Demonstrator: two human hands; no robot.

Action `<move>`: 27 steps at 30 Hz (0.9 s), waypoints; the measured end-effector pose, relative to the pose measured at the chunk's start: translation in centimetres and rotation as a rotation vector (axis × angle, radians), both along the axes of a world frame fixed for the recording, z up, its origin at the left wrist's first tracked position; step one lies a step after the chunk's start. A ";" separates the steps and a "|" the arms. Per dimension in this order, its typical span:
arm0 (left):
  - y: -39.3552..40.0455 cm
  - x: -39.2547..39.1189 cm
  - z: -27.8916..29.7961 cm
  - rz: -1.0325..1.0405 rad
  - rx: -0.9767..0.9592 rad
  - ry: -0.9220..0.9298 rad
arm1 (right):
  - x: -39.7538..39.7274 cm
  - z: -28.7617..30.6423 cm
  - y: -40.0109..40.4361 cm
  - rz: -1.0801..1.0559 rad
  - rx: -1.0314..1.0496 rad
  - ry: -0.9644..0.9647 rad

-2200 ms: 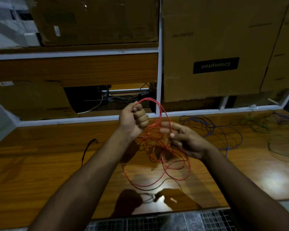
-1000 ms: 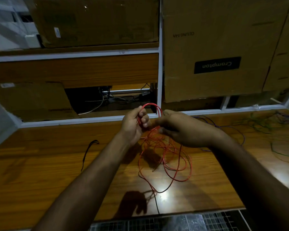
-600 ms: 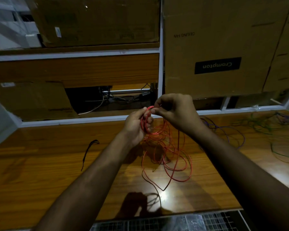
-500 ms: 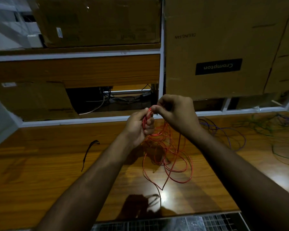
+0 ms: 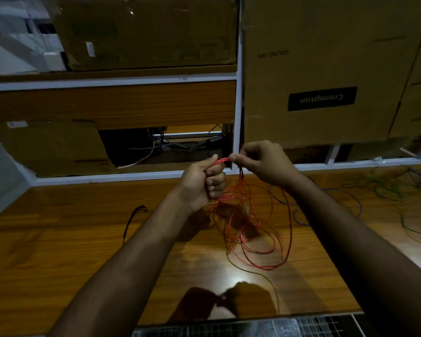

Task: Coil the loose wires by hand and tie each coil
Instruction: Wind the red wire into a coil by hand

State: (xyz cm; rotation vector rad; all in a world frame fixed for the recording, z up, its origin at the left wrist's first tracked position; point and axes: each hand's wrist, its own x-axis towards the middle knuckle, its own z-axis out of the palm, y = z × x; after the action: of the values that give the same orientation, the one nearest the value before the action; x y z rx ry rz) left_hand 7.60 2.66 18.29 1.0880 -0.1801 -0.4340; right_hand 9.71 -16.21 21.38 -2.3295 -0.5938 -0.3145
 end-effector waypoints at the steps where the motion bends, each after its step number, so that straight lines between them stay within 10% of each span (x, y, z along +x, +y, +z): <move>1: 0.3 0.1 -0.1 0.004 -0.019 0.005 | 0.1 0.2 -0.8 0.075 0.016 0.115; 10: 2.2 1.9 0.8 0.037 -0.261 0.091 | -0.6 -6.1 -7.7 0.424 0.500 1.150; 18: 0.6 2.4 0.2 0.153 -0.223 0.093 | -5.9 -6.7 -0.1 -0.255 0.052 0.476; 27: 0.6 1.9 -0.6 0.269 -0.219 0.110 | -10.1 -2.1 1.7 0.072 -0.501 0.150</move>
State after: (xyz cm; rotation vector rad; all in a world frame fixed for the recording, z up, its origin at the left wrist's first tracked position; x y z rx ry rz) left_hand 9.47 3.30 17.73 0.8557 0.0165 -0.2249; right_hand -0.44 -14.48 19.23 -2.7670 -0.7455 0.0535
